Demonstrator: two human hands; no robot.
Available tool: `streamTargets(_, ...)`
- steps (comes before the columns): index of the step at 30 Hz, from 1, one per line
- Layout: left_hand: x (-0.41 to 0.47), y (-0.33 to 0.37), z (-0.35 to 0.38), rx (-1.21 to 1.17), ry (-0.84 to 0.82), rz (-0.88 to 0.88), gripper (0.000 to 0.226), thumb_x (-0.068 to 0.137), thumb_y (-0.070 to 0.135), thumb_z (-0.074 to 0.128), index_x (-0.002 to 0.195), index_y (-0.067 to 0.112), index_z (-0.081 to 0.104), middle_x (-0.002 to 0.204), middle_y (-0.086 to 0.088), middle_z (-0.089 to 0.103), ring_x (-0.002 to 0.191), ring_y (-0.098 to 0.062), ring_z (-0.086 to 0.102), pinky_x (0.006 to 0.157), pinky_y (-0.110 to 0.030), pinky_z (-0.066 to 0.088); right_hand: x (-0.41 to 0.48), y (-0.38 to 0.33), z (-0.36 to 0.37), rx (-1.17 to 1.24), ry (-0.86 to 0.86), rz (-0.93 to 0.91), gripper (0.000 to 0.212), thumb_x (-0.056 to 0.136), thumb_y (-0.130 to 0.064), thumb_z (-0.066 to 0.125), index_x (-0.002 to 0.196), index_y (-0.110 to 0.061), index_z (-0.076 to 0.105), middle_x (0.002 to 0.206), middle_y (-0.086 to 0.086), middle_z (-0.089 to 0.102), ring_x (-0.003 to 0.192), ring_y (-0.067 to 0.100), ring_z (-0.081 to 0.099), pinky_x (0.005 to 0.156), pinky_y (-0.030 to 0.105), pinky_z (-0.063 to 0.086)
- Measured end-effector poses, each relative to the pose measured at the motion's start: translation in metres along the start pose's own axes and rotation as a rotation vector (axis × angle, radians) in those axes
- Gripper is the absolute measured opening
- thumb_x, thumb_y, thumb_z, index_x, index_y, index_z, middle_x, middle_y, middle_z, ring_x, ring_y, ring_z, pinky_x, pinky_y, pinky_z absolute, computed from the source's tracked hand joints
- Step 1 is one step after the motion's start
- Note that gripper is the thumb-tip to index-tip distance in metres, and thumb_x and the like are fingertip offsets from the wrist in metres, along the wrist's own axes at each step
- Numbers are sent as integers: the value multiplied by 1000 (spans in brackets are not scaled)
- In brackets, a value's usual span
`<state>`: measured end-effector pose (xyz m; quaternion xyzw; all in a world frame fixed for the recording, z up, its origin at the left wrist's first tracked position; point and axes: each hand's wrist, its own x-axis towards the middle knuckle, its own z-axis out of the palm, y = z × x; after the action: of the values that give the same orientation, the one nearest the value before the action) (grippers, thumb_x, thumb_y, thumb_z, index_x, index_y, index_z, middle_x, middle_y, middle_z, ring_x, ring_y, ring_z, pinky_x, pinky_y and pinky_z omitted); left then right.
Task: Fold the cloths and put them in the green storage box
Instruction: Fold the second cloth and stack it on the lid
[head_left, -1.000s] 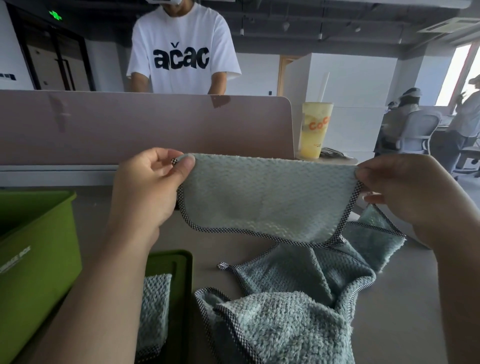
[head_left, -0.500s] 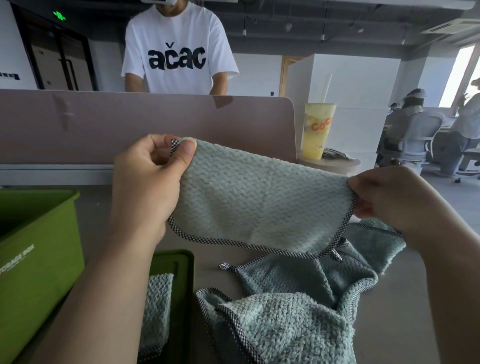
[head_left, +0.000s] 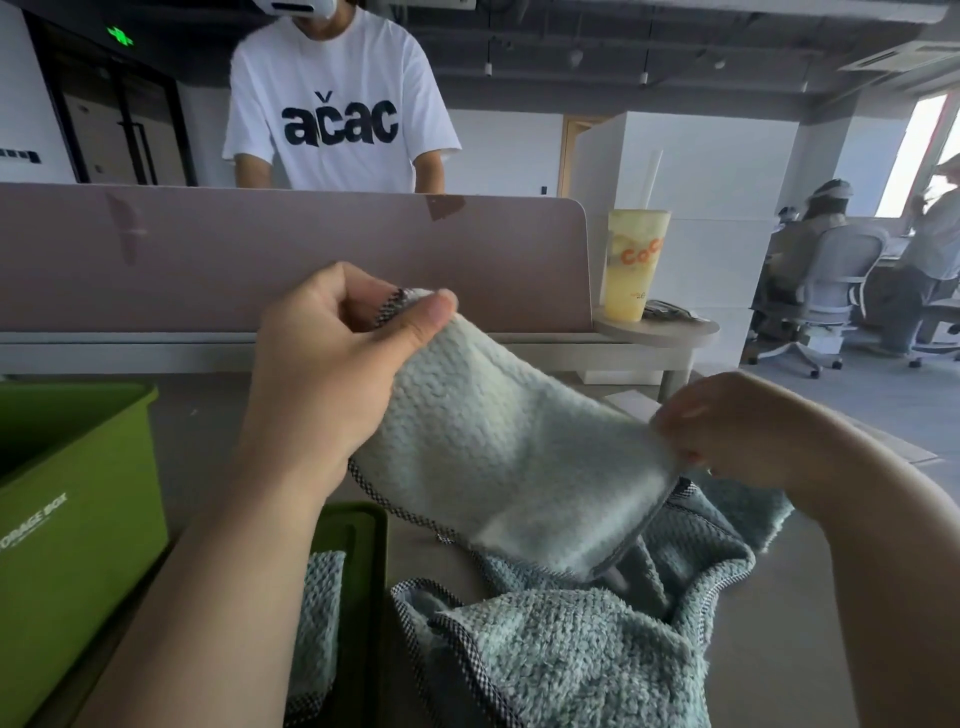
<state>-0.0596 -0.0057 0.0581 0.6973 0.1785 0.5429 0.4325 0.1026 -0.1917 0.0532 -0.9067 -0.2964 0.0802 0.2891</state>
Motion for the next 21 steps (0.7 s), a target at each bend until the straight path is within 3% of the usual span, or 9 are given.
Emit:
streamTargets(2,-4,6,2,74,-143,55,35,45,63,67,60,34,57,57,18,59,52,5,51,48,-8,38,-12,-11,3,8,-94,-92,36,87,-28,66,118,-12,63,109,5,69,102,27,65,86,31,52)
streamTargets(4,-9,14,4,125,-260,114,33,43,65,64,61,38,58,59,19,60,52,5,51,47,-7,36,-25,-29,8,125,-95,-307,59,76,-44,70,130,-27,53,121,-18,60,111,2,57,82,4,45)
streamTargets(7,-18,24,6,179,-377,210,37,46,63,65,67,33,59,65,14,63,56,1,53,51,-7,39,-32,-49,22,182,-71,-605,55,73,-52,72,124,-34,57,116,-22,64,107,-7,58,91,19,48)
streamTargets(9,-21,28,7,175,-376,254,34,49,59,67,67,31,59,64,18,63,56,1,53,52,-7,39,-33,-55,30,104,-36,-647,13,81,-35,71,90,-28,66,79,-23,68,71,-8,61,64,13,47)
streamTargets(11,-20,28,8,135,-297,268,30,52,56,69,66,32,59,64,22,62,57,3,53,53,-6,39,-35,-57,33,45,-19,-621,28,84,-27,67,61,-17,54,47,-13,55,42,0,44,43,17,36)
streamTargets(13,-17,25,9,34,-222,235,28,60,57,71,74,34,60,70,22,64,64,5,57,59,-6,41,-35,-55,30,82,16,-571,26,84,-26,66,68,-7,60,59,6,65,50,8,49,52,38,45)
streamTargets(15,-13,18,10,-80,-196,98,34,68,67,61,82,35,64,78,22,67,76,9,61,70,-10,44,-35,-53,21,248,89,-532,25,83,-26,67,79,-2,65,79,22,70,60,20,60,64,48,53)
streamTargets(17,-10,13,11,-109,-249,-130,54,59,86,45,79,41,68,86,20,71,89,0,67,75,-25,50,-33,-47,14,426,139,-480,19,82,-24,69,82,-5,69,79,18,73,70,30,71,74,52,56)
streamTargets(21,-12,15,12,-223,-598,-562,89,54,84,29,111,27,64,103,-5,75,96,-25,71,81,-39,54,-31,-42,7,726,119,-374,10,83,-13,68,76,-7,73,79,9,77,77,30,73,83,53,56)
